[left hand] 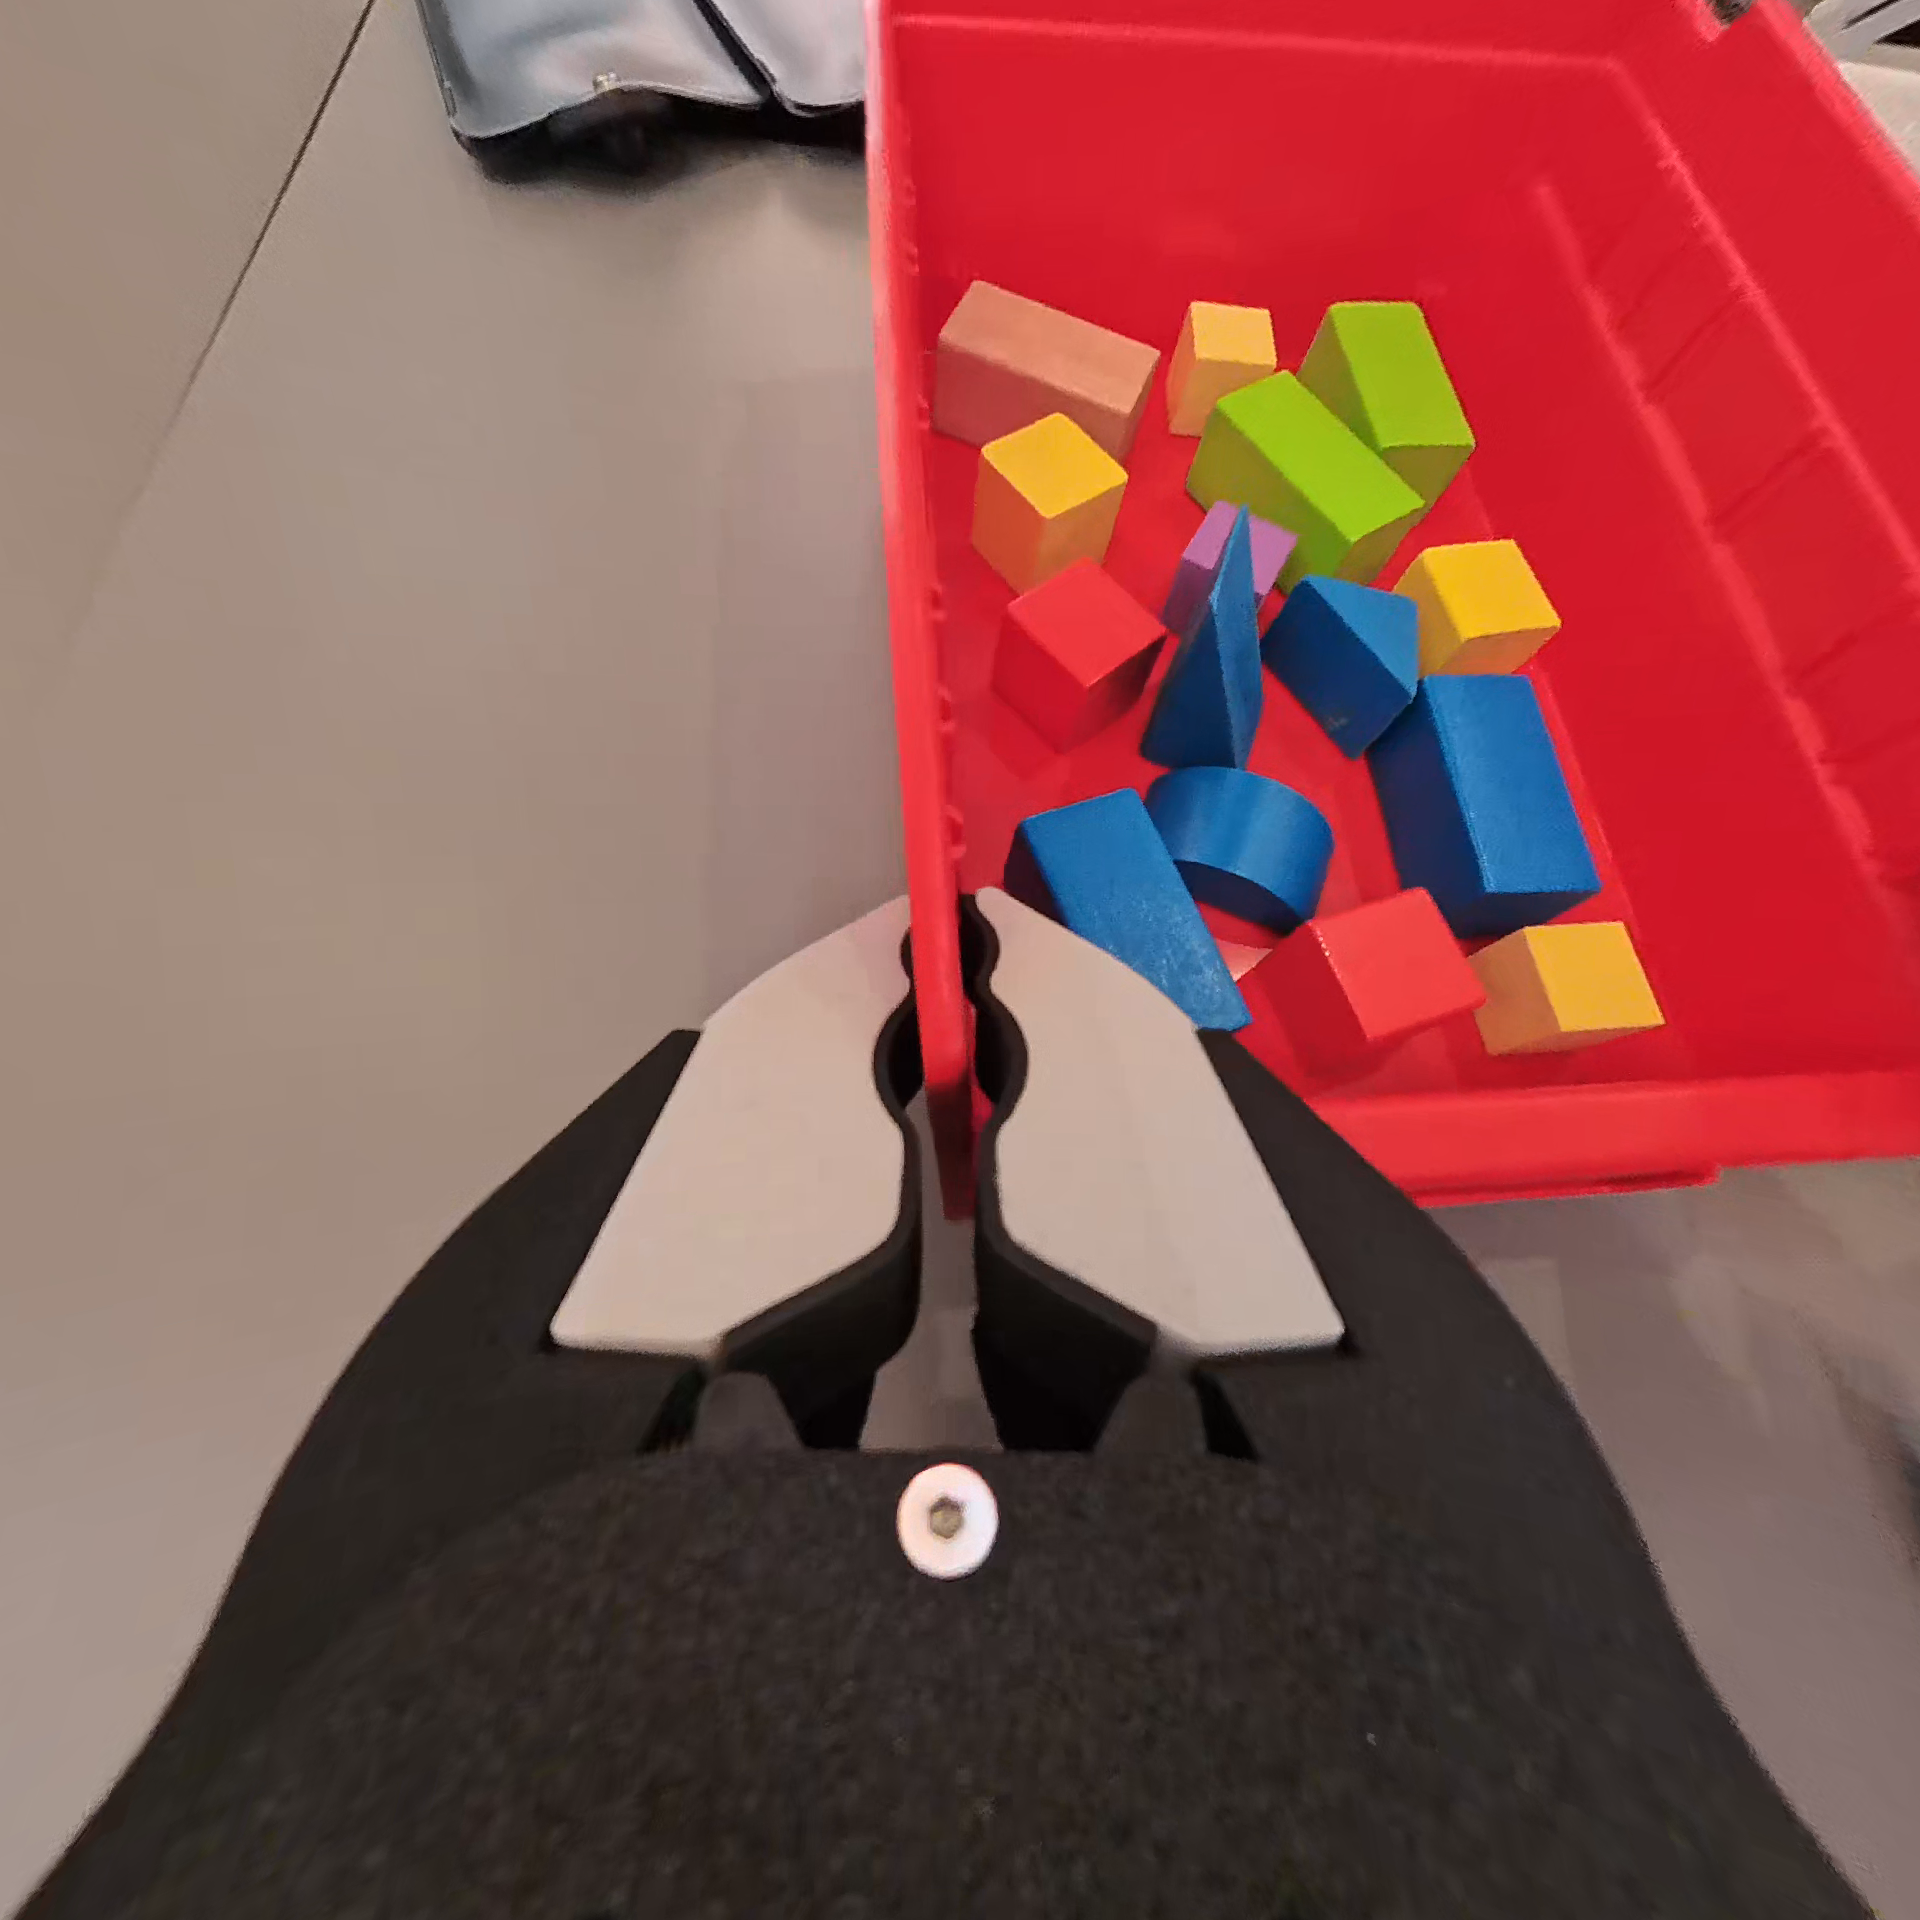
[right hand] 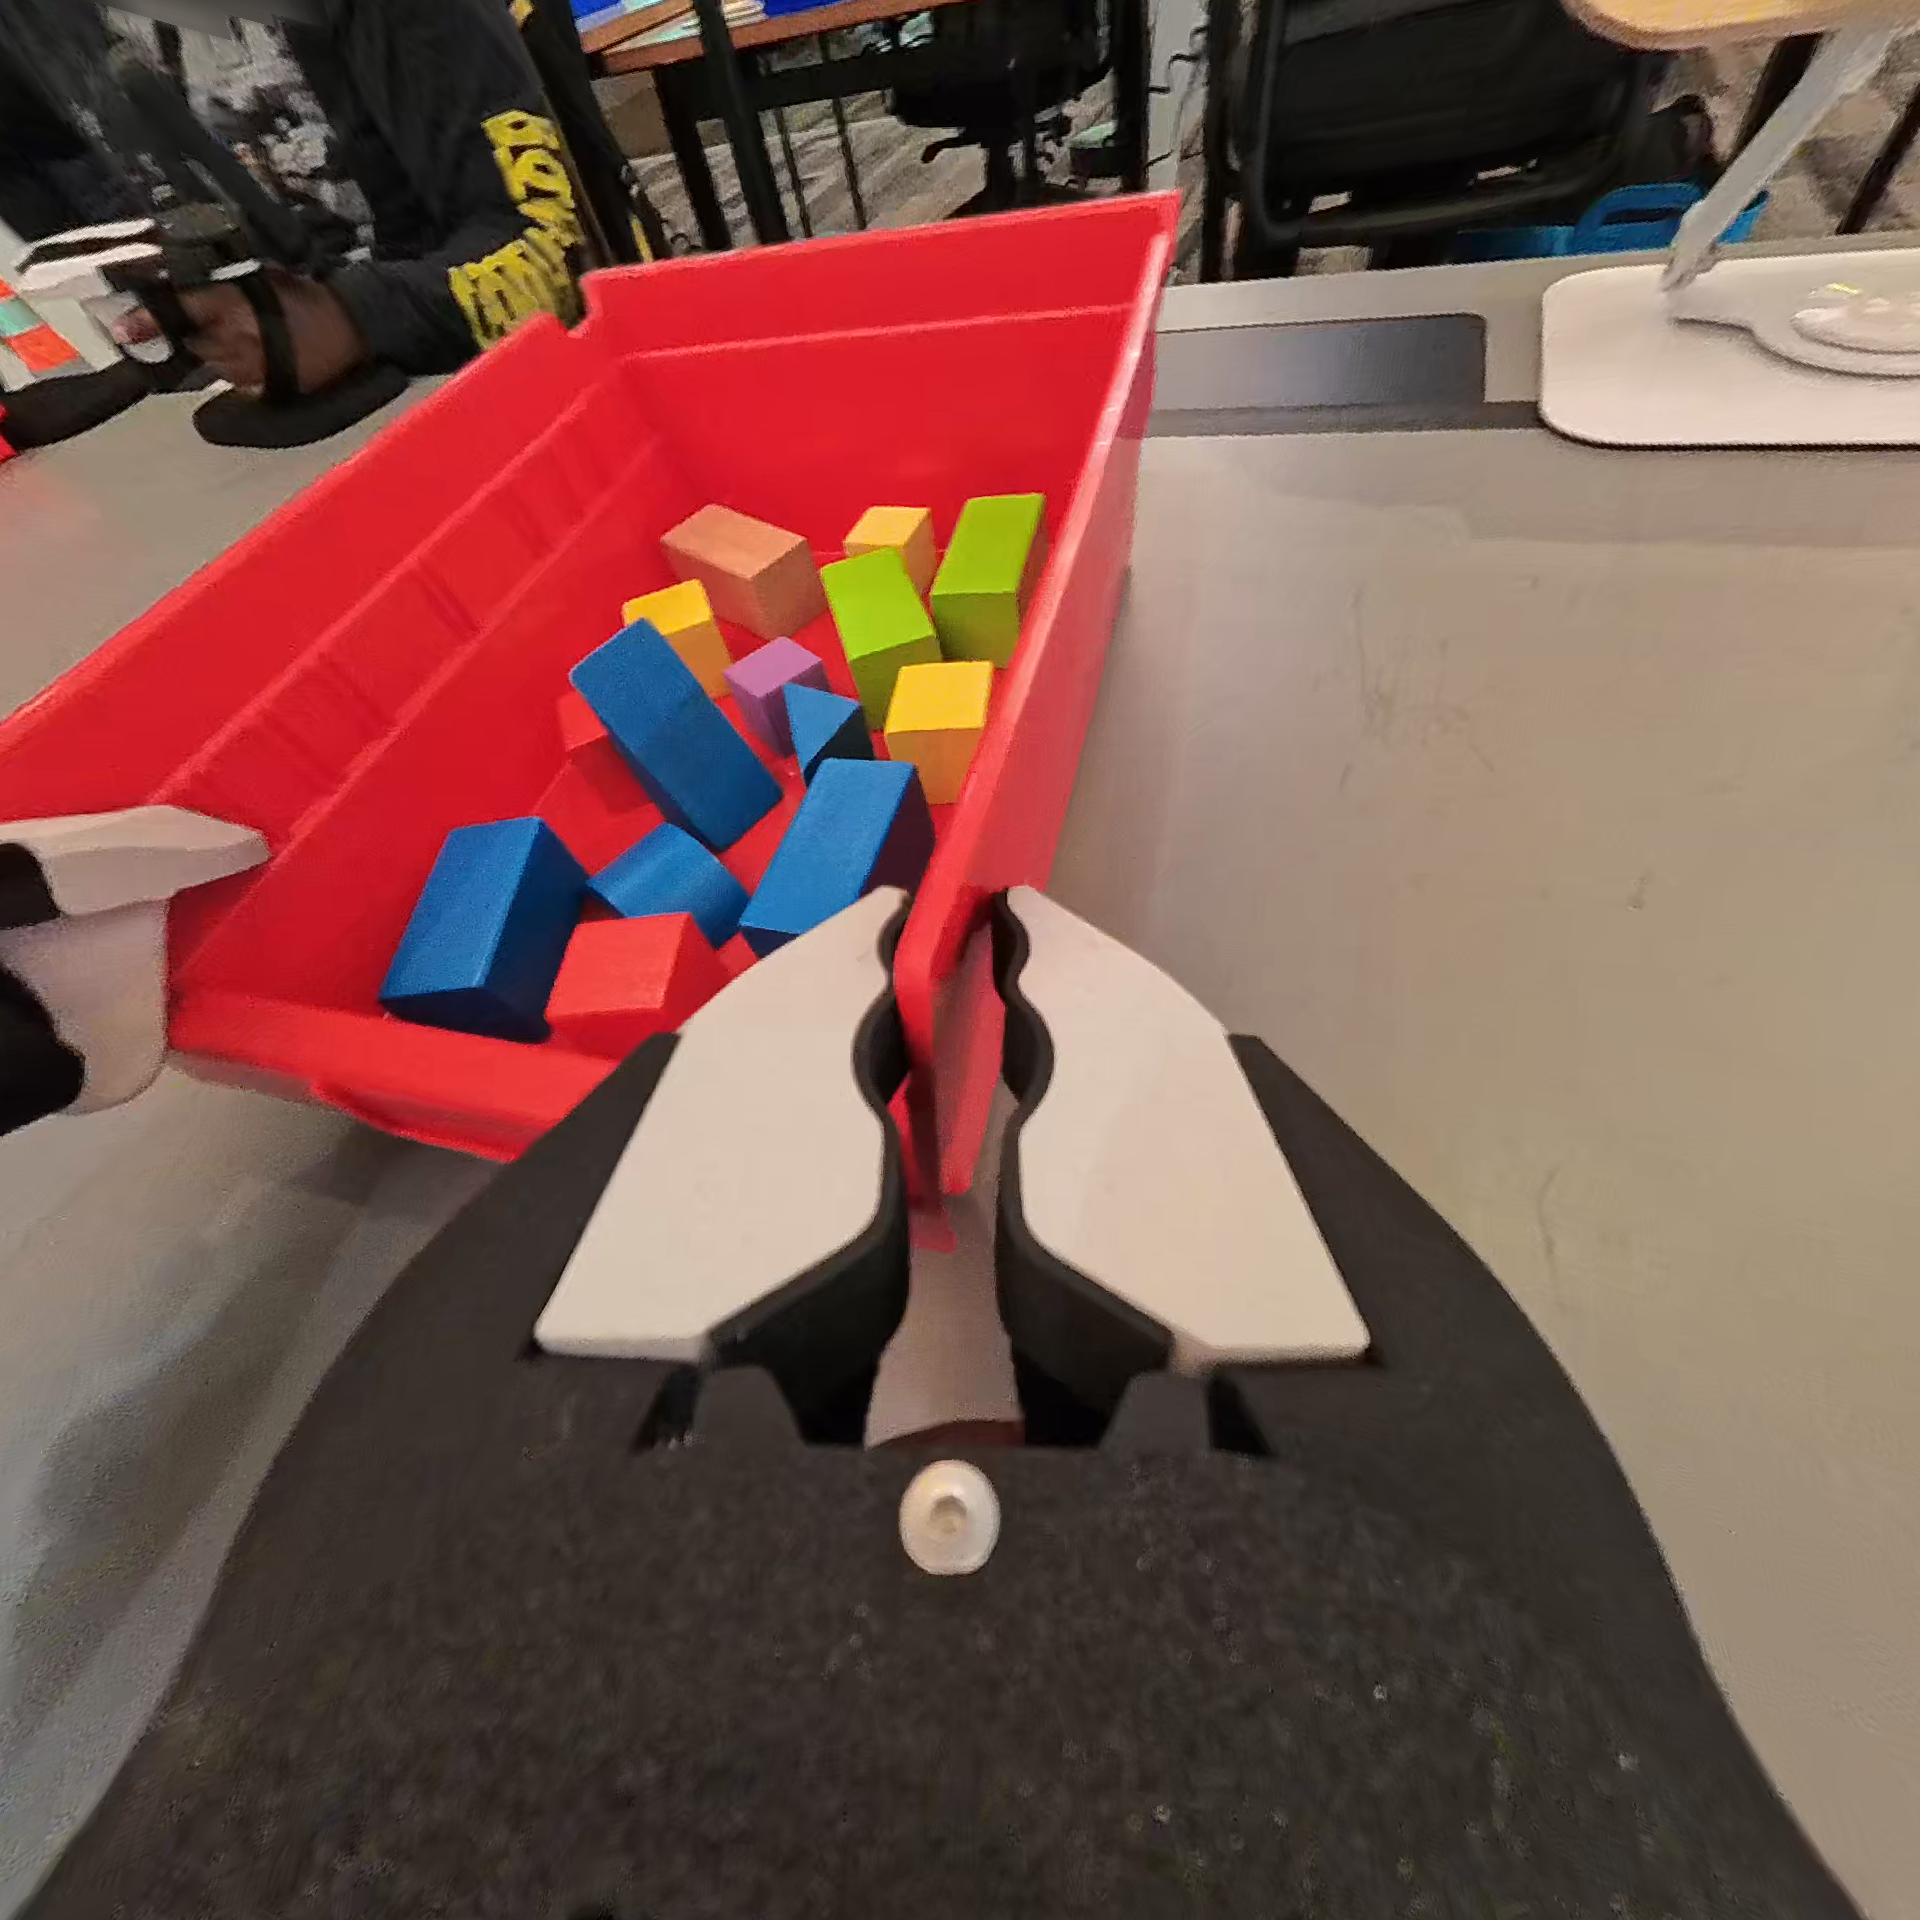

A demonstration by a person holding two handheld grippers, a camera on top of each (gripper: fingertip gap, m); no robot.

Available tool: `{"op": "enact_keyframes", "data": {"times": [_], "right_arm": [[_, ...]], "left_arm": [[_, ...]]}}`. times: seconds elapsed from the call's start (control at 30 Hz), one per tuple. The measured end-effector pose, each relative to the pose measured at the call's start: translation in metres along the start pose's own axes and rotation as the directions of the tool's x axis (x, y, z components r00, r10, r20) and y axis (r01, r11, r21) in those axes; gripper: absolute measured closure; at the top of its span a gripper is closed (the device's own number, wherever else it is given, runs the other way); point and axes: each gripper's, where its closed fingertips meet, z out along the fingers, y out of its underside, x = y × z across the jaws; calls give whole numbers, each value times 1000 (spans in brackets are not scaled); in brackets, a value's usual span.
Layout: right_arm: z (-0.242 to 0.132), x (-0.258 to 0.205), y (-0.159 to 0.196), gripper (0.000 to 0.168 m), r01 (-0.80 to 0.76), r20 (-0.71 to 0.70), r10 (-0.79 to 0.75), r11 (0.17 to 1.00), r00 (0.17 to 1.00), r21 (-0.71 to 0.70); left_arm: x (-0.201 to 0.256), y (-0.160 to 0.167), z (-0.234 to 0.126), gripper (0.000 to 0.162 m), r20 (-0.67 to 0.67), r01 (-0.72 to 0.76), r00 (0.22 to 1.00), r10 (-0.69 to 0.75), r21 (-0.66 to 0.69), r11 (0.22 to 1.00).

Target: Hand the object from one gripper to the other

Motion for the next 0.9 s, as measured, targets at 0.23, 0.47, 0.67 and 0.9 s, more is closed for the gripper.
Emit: {"op": "enact_keyframes", "data": {"times": [0.23,0.47,0.67,0.9], "right_arm": [[-81,13,-33,136,-13,299,-5,998,954,59],[-201,169,-58,132,205,180,-239,960,954,190],[-265,337,10,126,178,18,-180,981,984,78],[-269,343,20,118,108,25,-109,993,994,36]], "left_arm": [[14,-35,-69,113,-64,127,991,-118,147,981],[125,-34,-123,113,-219,46,976,16,275,960],[171,29,-66,112,-277,-40,956,98,208,977],[192,54,-67,110,-320,-64,942,104,133,989]]}}
